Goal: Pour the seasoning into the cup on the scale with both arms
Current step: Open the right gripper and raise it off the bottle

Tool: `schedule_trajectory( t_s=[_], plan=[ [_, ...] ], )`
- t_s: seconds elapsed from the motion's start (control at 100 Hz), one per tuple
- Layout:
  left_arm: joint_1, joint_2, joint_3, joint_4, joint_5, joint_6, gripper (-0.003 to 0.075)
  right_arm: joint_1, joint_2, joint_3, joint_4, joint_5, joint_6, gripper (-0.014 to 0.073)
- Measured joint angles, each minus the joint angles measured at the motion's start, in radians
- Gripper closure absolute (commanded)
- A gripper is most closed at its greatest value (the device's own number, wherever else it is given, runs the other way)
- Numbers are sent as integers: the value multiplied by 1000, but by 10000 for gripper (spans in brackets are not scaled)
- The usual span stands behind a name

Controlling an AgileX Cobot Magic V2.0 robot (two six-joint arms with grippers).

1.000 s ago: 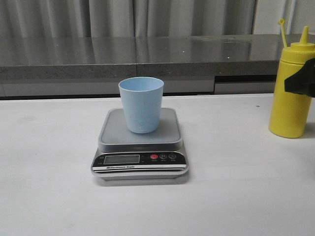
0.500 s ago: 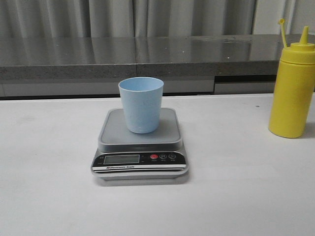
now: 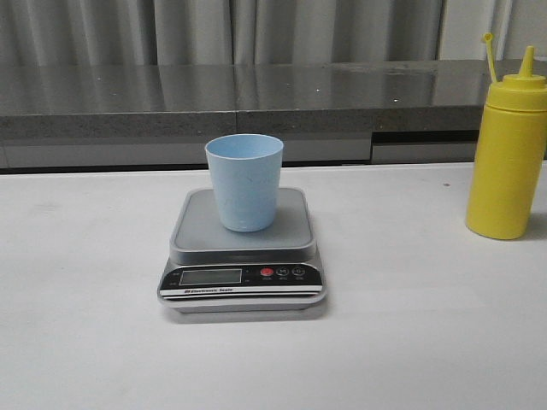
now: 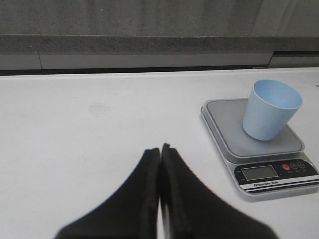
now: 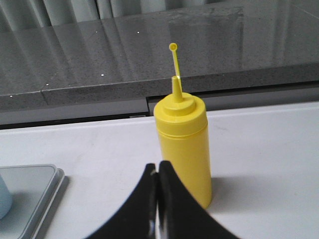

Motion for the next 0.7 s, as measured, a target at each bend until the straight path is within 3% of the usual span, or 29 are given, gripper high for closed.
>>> schedule_trajectory(
  t_s=[0.36,0.7],
  plan=[
    [0,0,0,0,0,0,741,5,-233,44,-61,16,5,661],
    [0,0,0,0,0,0,741,15,-289,44,-106,-6,5,661]
  ],
)
